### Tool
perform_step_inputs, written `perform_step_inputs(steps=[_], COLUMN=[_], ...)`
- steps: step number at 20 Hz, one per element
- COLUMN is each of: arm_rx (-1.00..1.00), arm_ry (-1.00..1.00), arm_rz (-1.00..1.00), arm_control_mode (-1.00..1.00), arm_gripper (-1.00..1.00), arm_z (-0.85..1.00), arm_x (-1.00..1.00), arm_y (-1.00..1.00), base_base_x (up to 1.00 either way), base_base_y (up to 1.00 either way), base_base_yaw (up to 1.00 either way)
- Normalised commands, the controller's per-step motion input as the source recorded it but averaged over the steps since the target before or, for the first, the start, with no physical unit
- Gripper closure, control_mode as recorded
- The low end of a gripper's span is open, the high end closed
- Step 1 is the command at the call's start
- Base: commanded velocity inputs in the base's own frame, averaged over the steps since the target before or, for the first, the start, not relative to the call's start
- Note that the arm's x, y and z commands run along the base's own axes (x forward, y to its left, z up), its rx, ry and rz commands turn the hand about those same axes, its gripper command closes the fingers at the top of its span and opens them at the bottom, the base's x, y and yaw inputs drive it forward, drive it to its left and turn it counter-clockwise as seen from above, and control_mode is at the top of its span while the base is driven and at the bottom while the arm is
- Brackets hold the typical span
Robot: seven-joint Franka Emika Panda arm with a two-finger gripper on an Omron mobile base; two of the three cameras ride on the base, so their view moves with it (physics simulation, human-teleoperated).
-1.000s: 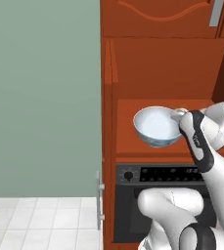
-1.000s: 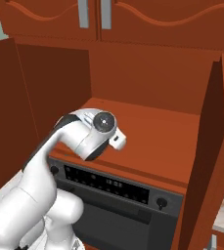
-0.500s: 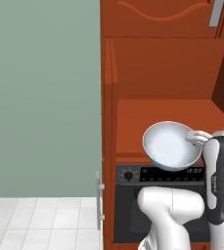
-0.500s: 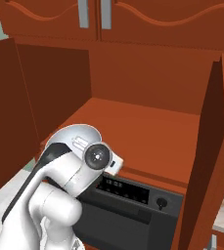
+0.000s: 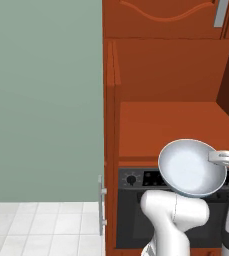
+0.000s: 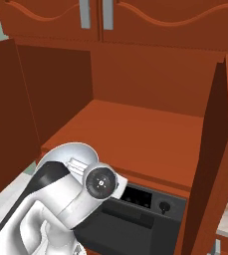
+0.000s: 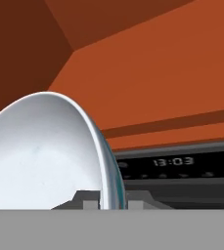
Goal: Move the bowls from the cabinet to the plates on the dining table.
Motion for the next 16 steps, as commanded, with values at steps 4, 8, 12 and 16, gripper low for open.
perform_step_inputs(steps=[4, 8, 12, 16], arm_rx=[0.0, 0.0, 0.0, 0.0], arm_ry=[0.0, 0.0, 0.0, 0.0], arm_rz=[0.0, 0.0, 0.0, 0.0], arm_control_mode=[-1.0, -1.0, 1.0, 1.0], arm_gripper=[1.0, 1.0, 1.0, 1.0], arm_z=[0.0, 0.0, 0.0, 0.0], arm_x=[0.0, 0.0, 0.0, 0.0], arm_y=[0.0, 0.0, 0.0, 0.0], base_base_x=[0.0, 0.0, -0.6, -0.97], base_base_y=[0.0, 0.0, -0.11, -0.19], base_base_yaw=[0.0, 0.0, 0.0, 0.0])
